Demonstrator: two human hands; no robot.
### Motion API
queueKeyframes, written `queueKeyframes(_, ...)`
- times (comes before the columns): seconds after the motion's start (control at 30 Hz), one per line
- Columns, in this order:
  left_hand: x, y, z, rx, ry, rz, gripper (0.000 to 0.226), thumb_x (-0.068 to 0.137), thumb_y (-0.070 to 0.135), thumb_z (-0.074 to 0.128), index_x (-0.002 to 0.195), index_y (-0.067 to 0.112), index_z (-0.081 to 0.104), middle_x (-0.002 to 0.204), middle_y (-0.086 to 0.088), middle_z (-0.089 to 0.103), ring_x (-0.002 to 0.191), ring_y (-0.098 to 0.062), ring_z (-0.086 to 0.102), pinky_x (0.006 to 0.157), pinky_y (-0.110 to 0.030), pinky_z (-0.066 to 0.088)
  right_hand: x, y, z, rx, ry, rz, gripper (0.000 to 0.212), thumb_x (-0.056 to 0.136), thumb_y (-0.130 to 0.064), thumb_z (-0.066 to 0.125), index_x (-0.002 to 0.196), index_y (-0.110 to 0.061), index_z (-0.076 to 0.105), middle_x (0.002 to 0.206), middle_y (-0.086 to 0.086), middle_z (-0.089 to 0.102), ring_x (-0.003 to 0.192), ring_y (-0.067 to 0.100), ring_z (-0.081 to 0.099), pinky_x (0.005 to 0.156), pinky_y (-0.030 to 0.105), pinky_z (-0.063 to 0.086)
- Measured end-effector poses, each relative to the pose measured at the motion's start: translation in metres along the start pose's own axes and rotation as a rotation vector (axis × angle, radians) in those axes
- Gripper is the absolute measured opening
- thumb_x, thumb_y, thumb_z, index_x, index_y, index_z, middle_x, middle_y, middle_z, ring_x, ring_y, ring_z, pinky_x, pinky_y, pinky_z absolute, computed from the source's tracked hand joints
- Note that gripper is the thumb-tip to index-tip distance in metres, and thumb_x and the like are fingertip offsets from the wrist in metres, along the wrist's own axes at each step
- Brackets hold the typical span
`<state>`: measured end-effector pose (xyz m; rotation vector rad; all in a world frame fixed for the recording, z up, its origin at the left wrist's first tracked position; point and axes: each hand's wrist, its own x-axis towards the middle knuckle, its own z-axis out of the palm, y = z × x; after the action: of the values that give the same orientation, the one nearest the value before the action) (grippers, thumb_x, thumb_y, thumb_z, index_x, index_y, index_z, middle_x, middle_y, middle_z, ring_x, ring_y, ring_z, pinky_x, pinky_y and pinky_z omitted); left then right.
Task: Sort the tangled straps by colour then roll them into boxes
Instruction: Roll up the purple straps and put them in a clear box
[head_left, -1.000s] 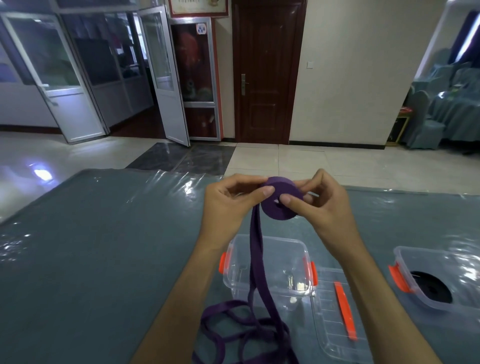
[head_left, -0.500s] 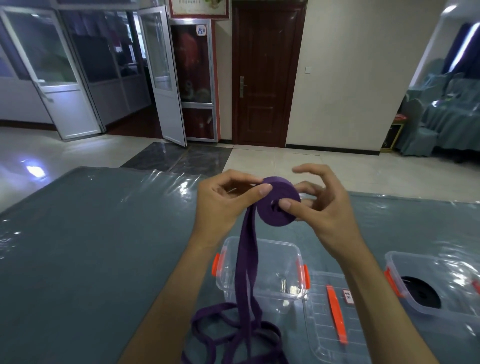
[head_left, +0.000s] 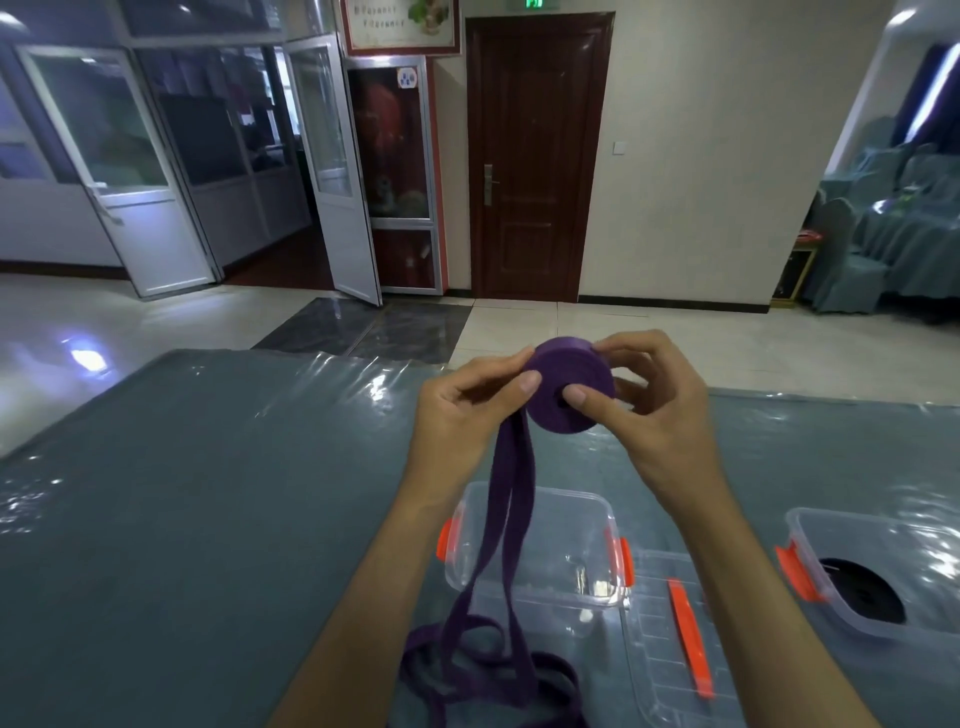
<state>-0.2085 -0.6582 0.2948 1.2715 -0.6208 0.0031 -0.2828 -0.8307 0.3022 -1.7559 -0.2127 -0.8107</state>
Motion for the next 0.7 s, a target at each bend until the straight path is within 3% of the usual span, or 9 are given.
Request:
queueKeyframes(0.1, 0.001, 0.001, -0.004, -0.051, 0.01, -0.005, 0.029, 0.076, 0.011, 0.083, 0.104, 0.009, 0.077, 0.101, -0.008, 0.08, 0.097, -0.02, 0.077, 0.082, -0.025, 0.06, -0.006, 0.0, -0.001, 0.094, -0.088, 0.093, 0.034, 0.082, -0.018, 0.08, 0.104, -0.015, 0.054, 0.106, 0.007, 0.074, 0.098, 0.028, 0.076, 0.079, 0.041, 0.065)
queueKeyframes(0.17, -0.003, 0.0, 0.001, -0.082, 0.059, -0.007, 0.028, 0.074, 0.012, 0.085, 0.101, 0.01, 0.076, 0.098, -0.008, 0.08, 0.093, -0.021, 0.077, 0.08, -0.024, 0.06, -0.006, -0.002, -0.002, 0.14, -0.104, 0.11, 0.031, 0.084, -0.012, 0.078, 0.103, -0.01, 0.053, 0.098, 0.008, 0.077, 0.087, 0.029, 0.077, 0.07, 0.035, 0.065)
queueKeyframes(0.3, -0.008, -0.006, 0.008, -0.018, 0.078, 0.044, 0.023, 0.085, 0.017, 0.078, 0.106, 0.007, 0.078, 0.104, -0.007, 0.078, 0.101, -0.021, 0.075, 0.087, -0.027, 0.058, -0.003, -0.011, 0.002, 0.119, -0.016, 0.022, 0.038, 0.084, -0.012, 0.079, 0.12, -0.015, 0.067, 0.103, 0.005, 0.079, 0.097, 0.026, 0.077, 0.079, 0.034, 0.064)
queueKeyframes(0.4, -0.002, 0.001, -0.001, -0.007, -0.009, 0.01, 0.029, 0.086, 0.019, 0.077, 0.112, 0.007, 0.077, 0.107, -0.006, 0.078, 0.103, -0.023, 0.075, 0.087, -0.028, 0.059, -0.007, -0.009, 0.006, 0.132, 0.033, 0.043, 0.03, 0.082, -0.016, 0.08, 0.109, -0.016, 0.067, 0.107, 0.001, 0.077, 0.102, 0.023, 0.076, 0.08, 0.035, 0.065)
queueKeyframes(0.57, 0.002, 0.009, -0.007, -0.026, 0.088, 0.044, 0.016, 0.076, 0.02, 0.084, 0.089, 0.014, 0.079, 0.095, -0.01, 0.08, 0.092, -0.029, 0.077, 0.082, -0.035, 0.063, -0.005, -0.01, 0.007, 0.172, -0.123, 0.152, 0.035, 0.082, -0.011, 0.08, 0.103, -0.004, 0.053, 0.099, 0.012, 0.079, 0.087, 0.03, 0.079, 0.07, 0.044, 0.066)
queueKeyframes(0.7, -0.002, 0.0, -0.016, 0.012, 0.018, 0.035, 0.027, 0.084, 0.014, 0.078, 0.11, 0.01, 0.077, 0.112, -0.008, 0.078, 0.107, -0.024, 0.074, 0.092, -0.03, 0.058, -0.002, -0.014, 0.012, 0.15, -0.053, 0.079, 0.04, 0.083, -0.007, 0.081, 0.119, -0.011, 0.064, 0.104, 0.006, 0.08, 0.096, 0.024, 0.078, 0.079, 0.036, 0.065)
